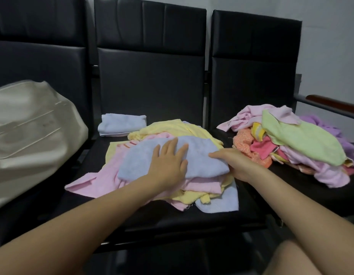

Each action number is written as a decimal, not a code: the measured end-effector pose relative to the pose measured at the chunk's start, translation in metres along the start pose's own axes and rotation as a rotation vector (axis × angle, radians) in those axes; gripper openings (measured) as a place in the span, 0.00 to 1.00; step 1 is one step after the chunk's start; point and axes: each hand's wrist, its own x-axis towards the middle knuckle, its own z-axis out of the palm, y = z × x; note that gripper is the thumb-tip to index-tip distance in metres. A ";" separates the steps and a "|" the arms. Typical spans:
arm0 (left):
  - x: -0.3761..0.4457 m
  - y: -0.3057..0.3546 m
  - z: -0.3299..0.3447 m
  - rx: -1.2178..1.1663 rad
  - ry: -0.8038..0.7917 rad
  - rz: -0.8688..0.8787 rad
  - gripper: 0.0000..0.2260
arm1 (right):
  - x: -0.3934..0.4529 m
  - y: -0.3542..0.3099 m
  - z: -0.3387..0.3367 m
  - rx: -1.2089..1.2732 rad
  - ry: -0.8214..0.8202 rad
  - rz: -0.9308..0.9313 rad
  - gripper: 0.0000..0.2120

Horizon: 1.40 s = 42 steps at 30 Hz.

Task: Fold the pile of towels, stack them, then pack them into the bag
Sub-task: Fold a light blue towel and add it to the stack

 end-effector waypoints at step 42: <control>-0.011 -0.072 -0.049 -0.836 0.161 -0.392 0.15 | -0.010 -0.044 0.105 -0.178 0.061 -0.390 0.08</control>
